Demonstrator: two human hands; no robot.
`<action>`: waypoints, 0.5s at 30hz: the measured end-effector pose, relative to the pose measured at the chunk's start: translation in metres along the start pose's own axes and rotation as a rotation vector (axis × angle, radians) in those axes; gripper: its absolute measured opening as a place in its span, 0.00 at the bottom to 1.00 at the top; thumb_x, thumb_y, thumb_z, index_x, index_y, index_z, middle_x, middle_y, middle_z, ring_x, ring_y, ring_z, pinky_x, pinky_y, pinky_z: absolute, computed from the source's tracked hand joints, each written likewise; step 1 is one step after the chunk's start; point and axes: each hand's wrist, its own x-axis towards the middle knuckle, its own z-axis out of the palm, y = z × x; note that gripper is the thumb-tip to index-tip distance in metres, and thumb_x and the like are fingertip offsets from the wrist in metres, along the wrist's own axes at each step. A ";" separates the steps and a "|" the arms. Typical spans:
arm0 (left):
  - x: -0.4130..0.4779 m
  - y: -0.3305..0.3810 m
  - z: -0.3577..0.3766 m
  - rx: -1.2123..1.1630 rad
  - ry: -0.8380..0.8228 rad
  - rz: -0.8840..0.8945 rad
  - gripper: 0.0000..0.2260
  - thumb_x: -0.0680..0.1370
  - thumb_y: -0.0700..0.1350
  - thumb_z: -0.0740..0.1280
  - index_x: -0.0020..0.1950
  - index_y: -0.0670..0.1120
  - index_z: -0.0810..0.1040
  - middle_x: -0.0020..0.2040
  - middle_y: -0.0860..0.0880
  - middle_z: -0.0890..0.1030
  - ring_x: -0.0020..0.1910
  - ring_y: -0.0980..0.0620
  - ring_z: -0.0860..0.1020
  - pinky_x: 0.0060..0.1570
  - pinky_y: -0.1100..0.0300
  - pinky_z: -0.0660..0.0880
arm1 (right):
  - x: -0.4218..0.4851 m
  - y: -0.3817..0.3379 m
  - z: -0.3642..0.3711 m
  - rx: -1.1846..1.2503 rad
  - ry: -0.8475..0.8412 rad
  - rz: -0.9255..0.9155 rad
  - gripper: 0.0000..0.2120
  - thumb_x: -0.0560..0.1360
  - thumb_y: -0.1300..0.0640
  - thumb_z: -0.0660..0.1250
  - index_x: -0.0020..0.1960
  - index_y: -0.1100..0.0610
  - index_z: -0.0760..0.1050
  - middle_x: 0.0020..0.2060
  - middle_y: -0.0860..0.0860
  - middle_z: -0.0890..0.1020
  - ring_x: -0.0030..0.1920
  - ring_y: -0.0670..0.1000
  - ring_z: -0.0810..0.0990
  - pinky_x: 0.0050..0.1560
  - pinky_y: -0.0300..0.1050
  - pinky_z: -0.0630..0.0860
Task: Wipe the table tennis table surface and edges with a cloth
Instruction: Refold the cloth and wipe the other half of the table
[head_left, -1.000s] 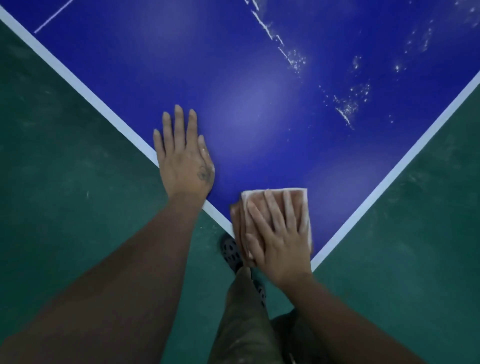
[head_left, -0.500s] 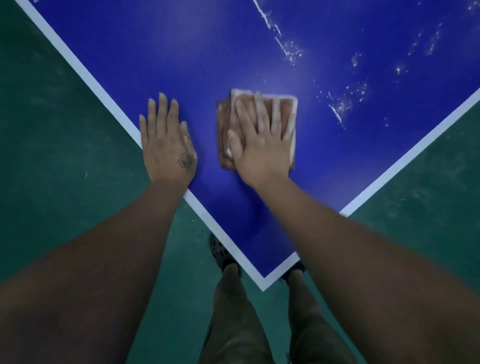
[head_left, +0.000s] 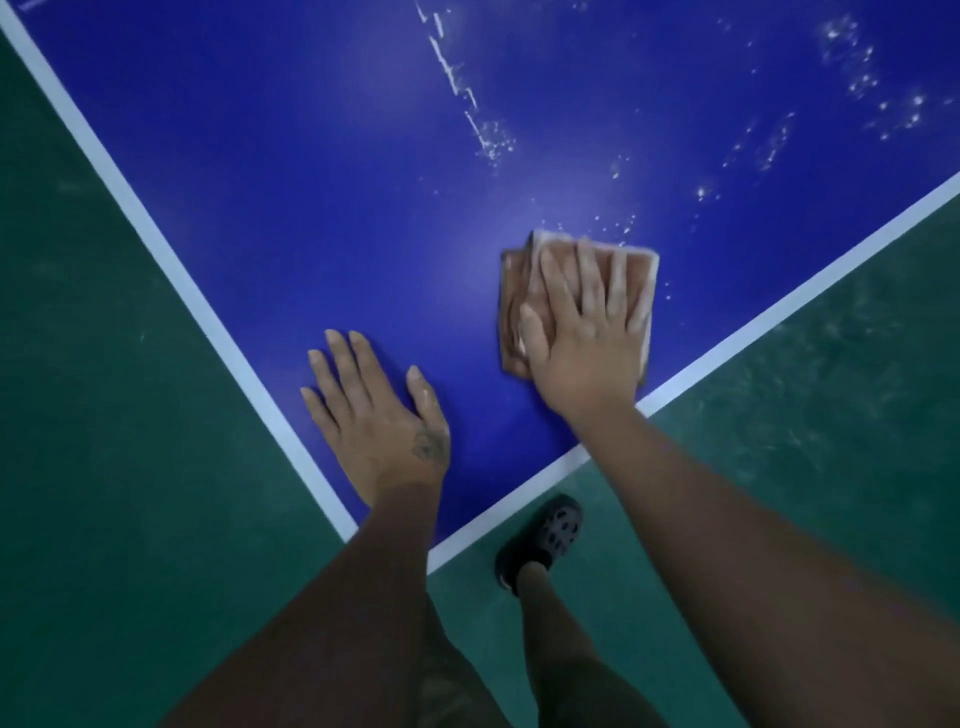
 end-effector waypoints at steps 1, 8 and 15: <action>0.000 -0.001 0.004 0.001 0.013 -0.001 0.34 0.88 0.60 0.49 0.89 0.43 0.54 0.90 0.46 0.51 0.89 0.43 0.48 0.87 0.40 0.45 | 0.023 0.007 -0.004 0.001 -0.018 0.010 0.32 0.86 0.34 0.47 0.88 0.41 0.48 0.88 0.48 0.50 0.87 0.60 0.44 0.83 0.71 0.42; -0.002 0.002 0.006 -0.021 0.027 -0.019 0.33 0.88 0.60 0.51 0.89 0.43 0.55 0.90 0.46 0.52 0.89 0.44 0.47 0.87 0.40 0.45 | 0.031 0.019 -0.012 0.009 -0.075 -0.081 0.32 0.87 0.36 0.46 0.88 0.43 0.46 0.88 0.49 0.47 0.87 0.60 0.41 0.83 0.70 0.37; -0.002 0.003 0.010 -0.037 0.089 -0.010 0.32 0.88 0.58 0.53 0.89 0.43 0.57 0.90 0.44 0.55 0.89 0.42 0.50 0.87 0.40 0.46 | -0.056 0.061 -0.007 -0.037 -0.035 -0.154 0.31 0.87 0.38 0.55 0.87 0.46 0.57 0.87 0.51 0.57 0.87 0.61 0.49 0.83 0.72 0.47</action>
